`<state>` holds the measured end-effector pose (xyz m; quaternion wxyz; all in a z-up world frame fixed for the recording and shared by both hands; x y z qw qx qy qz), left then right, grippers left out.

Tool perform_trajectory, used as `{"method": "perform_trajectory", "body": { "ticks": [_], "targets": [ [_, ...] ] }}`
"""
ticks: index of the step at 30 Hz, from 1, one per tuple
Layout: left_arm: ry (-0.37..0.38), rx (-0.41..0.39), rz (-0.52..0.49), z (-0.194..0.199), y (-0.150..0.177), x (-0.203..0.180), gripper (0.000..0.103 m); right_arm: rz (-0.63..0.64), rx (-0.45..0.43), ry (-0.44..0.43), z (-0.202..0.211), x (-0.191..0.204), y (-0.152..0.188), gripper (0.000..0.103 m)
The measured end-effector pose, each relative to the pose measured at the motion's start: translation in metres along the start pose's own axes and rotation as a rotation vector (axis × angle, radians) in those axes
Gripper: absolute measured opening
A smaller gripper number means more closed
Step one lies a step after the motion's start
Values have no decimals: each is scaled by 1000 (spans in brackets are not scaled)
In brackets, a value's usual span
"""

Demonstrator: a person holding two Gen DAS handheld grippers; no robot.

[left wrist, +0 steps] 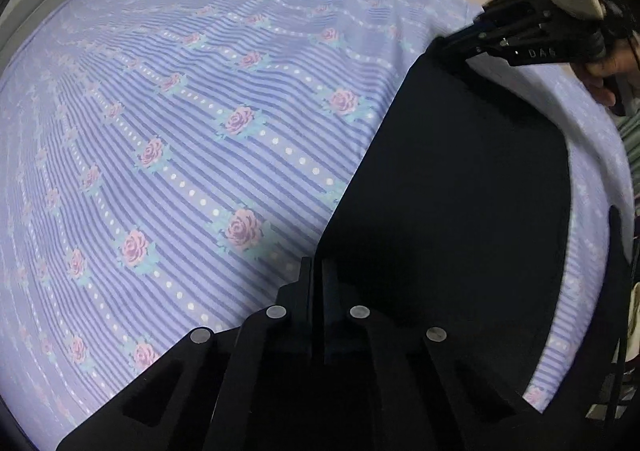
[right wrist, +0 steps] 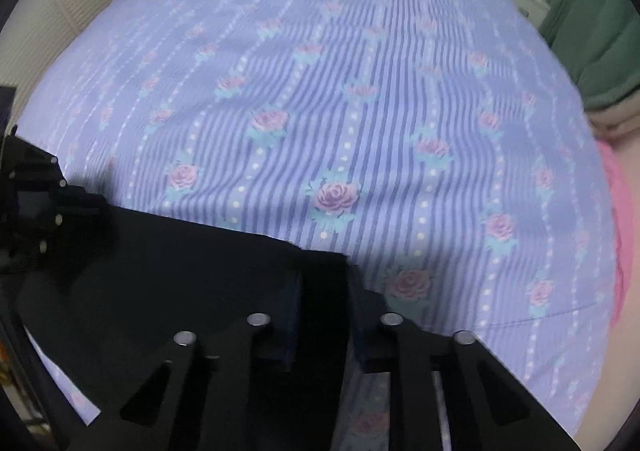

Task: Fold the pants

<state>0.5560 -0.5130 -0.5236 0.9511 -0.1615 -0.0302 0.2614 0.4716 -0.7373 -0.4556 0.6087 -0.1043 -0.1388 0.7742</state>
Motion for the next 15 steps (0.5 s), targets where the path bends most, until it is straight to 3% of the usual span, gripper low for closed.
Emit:
{"method": "perform_trajectory", "body": {
  "ticks": [1, 4, 15],
  "targets": [
    [11, -9, 11, 2, 0, 2, 4, 11, -12, 8, 5, 1, 2, 5],
    [32, -32, 11, 19, 6, 1, 4, 26, -69, 18, 23, 6, 8, 2],
    [-25, -164, -50, 99, 26, -35, 4, 114, -228, 74, 113, 30, 45, 2]
  ]
}}
Point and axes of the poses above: each gripper's, at about its wrist camera, not at the fingertips, and z roughly against the way its jaws point, x to its left, y to its underside, the point moved 8 cm from there along -z, roughly the way its jaws point, and after that the axes turned 3 degrees about z, right-handed, at the moved point
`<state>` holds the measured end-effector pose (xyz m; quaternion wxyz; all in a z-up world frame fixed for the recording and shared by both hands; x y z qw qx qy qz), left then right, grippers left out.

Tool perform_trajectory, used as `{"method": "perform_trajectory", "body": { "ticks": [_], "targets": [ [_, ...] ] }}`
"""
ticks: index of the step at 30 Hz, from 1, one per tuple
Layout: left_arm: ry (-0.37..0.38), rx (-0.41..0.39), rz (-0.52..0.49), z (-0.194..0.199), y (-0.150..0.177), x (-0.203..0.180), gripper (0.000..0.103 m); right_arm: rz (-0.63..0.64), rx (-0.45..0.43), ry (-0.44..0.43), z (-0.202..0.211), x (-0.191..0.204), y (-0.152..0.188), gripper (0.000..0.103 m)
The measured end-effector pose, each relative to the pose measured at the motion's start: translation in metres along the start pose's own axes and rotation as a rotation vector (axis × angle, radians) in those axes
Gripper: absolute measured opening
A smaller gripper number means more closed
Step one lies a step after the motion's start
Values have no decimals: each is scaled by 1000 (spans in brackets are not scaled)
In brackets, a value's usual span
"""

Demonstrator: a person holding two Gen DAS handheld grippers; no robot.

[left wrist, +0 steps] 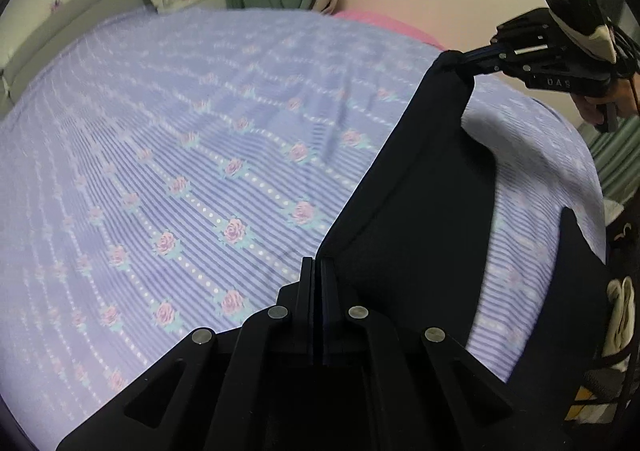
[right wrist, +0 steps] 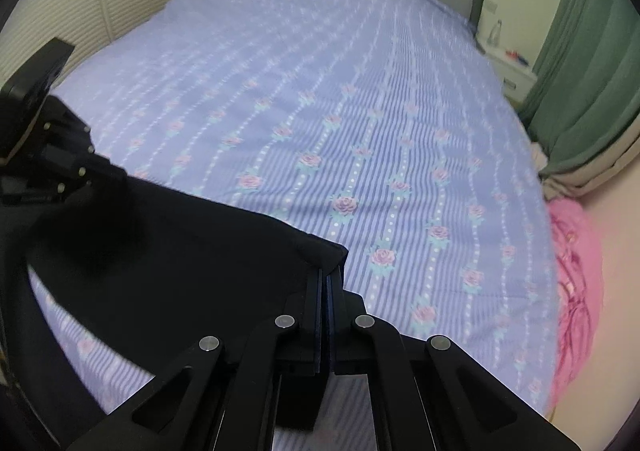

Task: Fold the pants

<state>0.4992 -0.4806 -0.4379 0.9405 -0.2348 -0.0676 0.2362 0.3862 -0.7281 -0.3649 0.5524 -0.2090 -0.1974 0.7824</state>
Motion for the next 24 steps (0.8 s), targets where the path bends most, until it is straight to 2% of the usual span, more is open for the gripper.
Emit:
{"method": "perform_trajectory", "body": {
  "ticks": [5, 9, 14, 19, 24],
  "targets": [
    [-47, -42, -48, 35, 7, -46, 4, 48, -48, 26, 55, 21, 19, 2],
    [-63, -69, -47, 63, 23, -83, 4, 93, -68, 59, 93, 42, 39, 2],
    [-55, -62, -39, 84, 50, -129, 4, 127, -46, 84, 126, 63, 76, 2],
    [-39, -61, -59, 95, 82, -177, 4, 101, -21, 92, 158, 84, 118, 2],
    [-18, -53, -99, 93, 110, -226, 4, 72, 48, 118, 177, 104, 178, 2]
  ]
}}
Point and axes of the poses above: each gripper's, at about its wrist camera, not at the fingertips, and z roughly against the way its jaws point, x to its left, y to its underside, the point moved 8 cm from there along -z, roughly the way its jaws point, and after that the axes turned 3 degrees about z, right-handed, at the moved point
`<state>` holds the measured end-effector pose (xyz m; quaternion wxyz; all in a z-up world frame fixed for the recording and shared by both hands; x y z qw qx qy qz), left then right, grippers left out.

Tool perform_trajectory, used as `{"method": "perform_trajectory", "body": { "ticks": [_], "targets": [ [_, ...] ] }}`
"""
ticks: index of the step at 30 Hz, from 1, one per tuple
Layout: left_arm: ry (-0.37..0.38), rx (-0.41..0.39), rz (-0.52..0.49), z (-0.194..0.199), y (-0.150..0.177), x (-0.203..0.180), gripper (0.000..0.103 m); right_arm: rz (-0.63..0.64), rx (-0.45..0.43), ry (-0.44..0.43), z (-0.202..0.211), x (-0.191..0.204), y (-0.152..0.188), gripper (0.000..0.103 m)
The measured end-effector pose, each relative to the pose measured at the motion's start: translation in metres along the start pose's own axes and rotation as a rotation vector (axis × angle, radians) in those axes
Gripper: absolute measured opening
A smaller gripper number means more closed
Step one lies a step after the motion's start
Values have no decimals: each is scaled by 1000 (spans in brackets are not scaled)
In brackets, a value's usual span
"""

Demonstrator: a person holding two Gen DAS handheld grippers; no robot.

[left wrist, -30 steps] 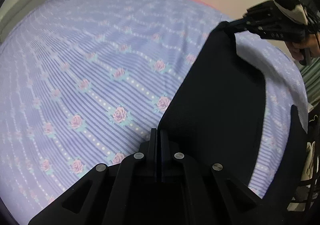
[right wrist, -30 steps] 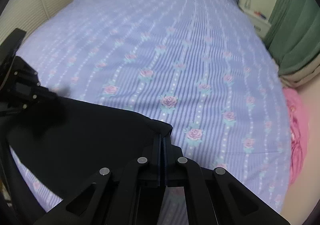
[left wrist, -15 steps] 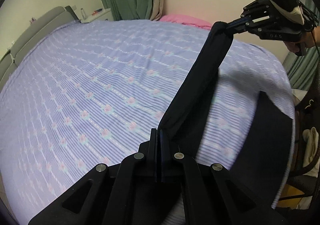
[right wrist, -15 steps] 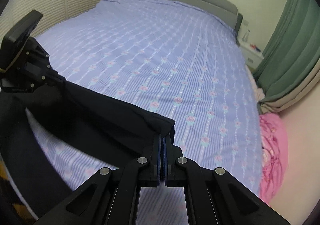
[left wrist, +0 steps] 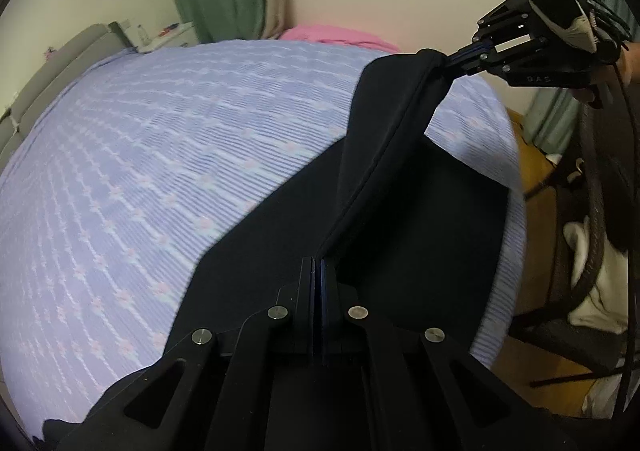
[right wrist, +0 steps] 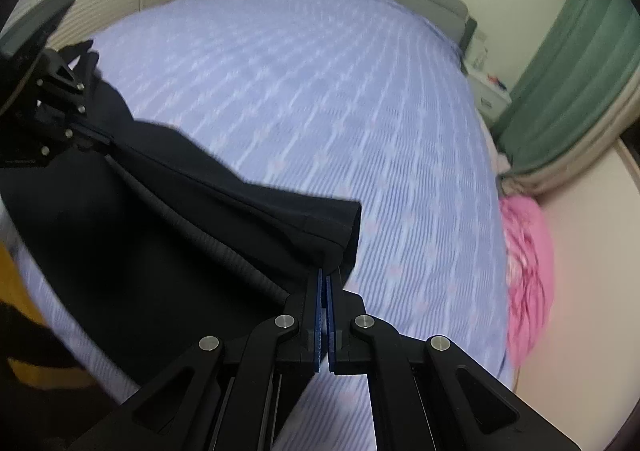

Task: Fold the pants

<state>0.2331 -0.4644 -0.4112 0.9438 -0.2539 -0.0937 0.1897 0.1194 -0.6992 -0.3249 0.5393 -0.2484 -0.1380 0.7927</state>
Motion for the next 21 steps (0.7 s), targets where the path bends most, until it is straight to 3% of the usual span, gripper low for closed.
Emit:
{"method": "perform_trajectory", "body": {
  "ticks": [7, 11, 17, 21],
  "targets": [
    [-2, 41, -43, -32, 37, -57, 4, -82, 122, 6, -4, 17, 86, 2],
    [-18, 77, -52, -51, 58, -67, 4, -167, 186, 29, -15, 18, 129, 0],
    [-64, 65, -97, -65, 74, -75, 4, -342, 185, -12, -15, 32, 144, 0],
    [-77, 63, -100, -68, 76, -75, 4, -568, 160, -54, -16, 42, 146, 3]
  ]
}}
Point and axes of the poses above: each gripper's, at about its wrist camera, not at the fingertips, and z roughly against the way its jaws point, x to its left, y to its underside, the point moved 8 cm from there along -z, roughly the way its jaws point, and after that the axes turned 3 degrees about z, right-handed, at the moved point
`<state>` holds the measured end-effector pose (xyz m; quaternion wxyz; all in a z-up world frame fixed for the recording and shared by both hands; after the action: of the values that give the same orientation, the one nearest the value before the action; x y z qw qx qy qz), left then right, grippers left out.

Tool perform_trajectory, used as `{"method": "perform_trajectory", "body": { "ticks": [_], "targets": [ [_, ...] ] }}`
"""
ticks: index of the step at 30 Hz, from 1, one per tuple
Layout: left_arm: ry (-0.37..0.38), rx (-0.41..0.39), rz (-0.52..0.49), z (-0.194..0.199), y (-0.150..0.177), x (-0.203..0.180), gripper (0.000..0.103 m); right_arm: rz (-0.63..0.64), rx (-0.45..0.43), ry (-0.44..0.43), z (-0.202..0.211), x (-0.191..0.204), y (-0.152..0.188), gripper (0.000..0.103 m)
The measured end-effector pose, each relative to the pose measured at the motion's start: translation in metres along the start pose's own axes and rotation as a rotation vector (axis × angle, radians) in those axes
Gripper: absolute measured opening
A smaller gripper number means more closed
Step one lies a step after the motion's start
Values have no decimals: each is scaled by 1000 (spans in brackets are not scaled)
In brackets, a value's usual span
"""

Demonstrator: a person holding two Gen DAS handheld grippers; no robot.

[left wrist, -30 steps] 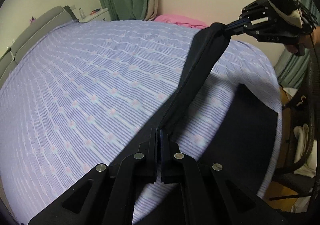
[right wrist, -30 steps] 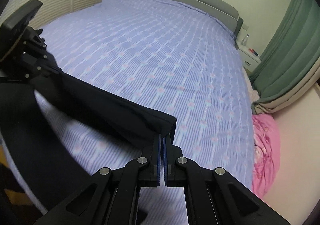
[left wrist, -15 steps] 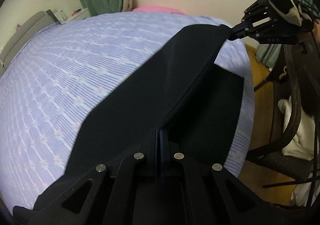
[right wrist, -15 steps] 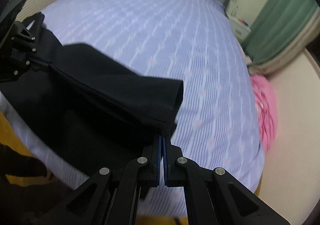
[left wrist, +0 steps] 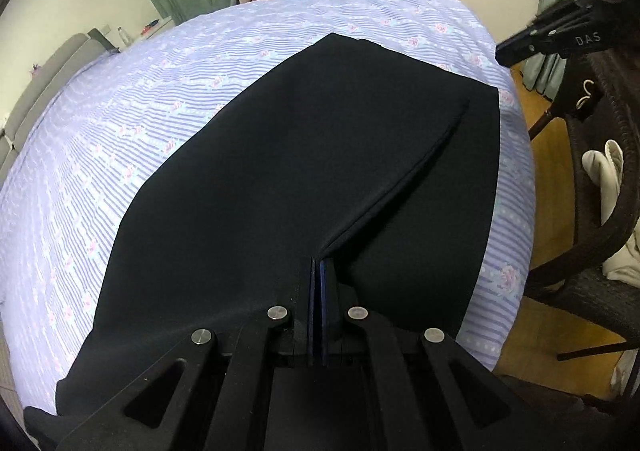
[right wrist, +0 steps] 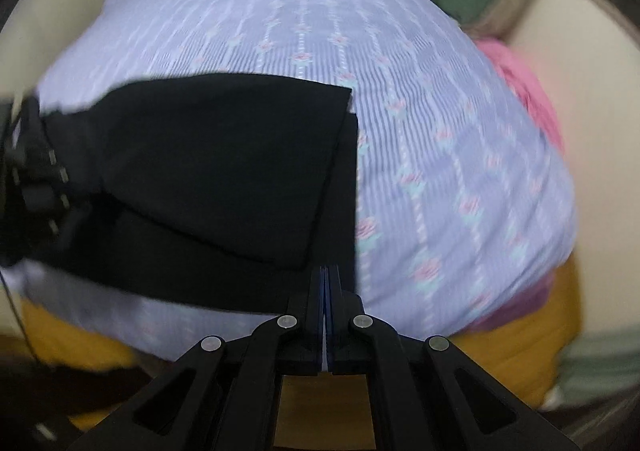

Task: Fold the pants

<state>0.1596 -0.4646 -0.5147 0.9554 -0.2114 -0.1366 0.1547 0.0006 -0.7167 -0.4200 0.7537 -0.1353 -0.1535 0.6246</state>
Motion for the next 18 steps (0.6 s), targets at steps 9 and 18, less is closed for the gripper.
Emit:
{"method": "perform_trajectory", "body": {
  "ticks": [9, 18],
  "targets": [
    [-21, -43, 7, 4, 1, 0, 4, -504, -125, -99, -18, 3, 7, 37],
    [-19, -64, 75, 7, -1, 8, 4, -893, -155, -192, -45, 19, 23, 37]
  ]
}}
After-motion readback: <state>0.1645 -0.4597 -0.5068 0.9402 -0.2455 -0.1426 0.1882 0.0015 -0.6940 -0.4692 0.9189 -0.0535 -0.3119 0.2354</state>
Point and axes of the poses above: each gripper's, at about its wrist camera, not at the fingertips, and z roughly against the way its jaws point, x to its left, y to its underside, the point moved 8 cm from there along -z, roughly the way its jaws point, and after that the axes turned 3 degrees about z, right-handed, at the moved point
